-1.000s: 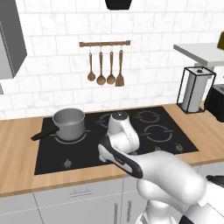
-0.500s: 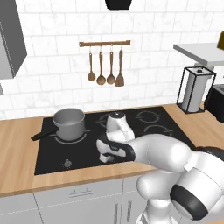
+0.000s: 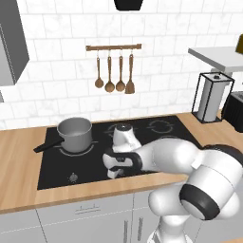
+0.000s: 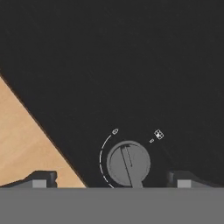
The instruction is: Turn off the front center burner of the stove.
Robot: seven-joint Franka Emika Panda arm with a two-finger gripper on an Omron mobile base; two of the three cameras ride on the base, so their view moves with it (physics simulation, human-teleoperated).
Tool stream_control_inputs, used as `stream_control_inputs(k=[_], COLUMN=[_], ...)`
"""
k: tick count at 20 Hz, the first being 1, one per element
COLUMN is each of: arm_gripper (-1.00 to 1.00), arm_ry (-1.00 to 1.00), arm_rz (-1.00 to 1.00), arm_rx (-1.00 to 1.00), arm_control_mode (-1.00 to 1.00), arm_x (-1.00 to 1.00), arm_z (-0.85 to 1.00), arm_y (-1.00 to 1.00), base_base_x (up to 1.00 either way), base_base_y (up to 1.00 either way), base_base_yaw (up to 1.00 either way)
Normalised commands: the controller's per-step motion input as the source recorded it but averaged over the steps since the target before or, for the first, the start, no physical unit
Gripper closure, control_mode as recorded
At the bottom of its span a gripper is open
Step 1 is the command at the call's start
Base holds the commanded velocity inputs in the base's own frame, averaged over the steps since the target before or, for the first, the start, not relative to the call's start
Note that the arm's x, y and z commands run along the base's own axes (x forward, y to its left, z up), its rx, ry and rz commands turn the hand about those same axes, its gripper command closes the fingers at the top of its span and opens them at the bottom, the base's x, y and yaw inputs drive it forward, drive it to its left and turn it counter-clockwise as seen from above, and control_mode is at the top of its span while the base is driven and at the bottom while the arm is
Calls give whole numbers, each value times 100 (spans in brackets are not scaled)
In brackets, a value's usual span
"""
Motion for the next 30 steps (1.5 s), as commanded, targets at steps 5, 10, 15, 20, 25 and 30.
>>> stream_control_inputs(k=[5,10,15,20,25,30], arm_gripper=[-100,-100,100,100,100,100], arm_ry=[0,0,0,0,0,1], arm_rz=[5,4,2,2,0,-24], arm_rx=[0,0,0,0,0,5], arm_control_mode=[-100,-100,-100,-100,-100,-100], arm_x=[14,6,5,8,2,0], arm_z=[-16,-6,-11,-20,-2,0], arm_y=[0,0,0,0,0,-30], base_base_x=[0,0,0,0,0,0], base_base_y=[0,0,0,0,0,0], base_base_yaw=[0,0,0,0,0,0])
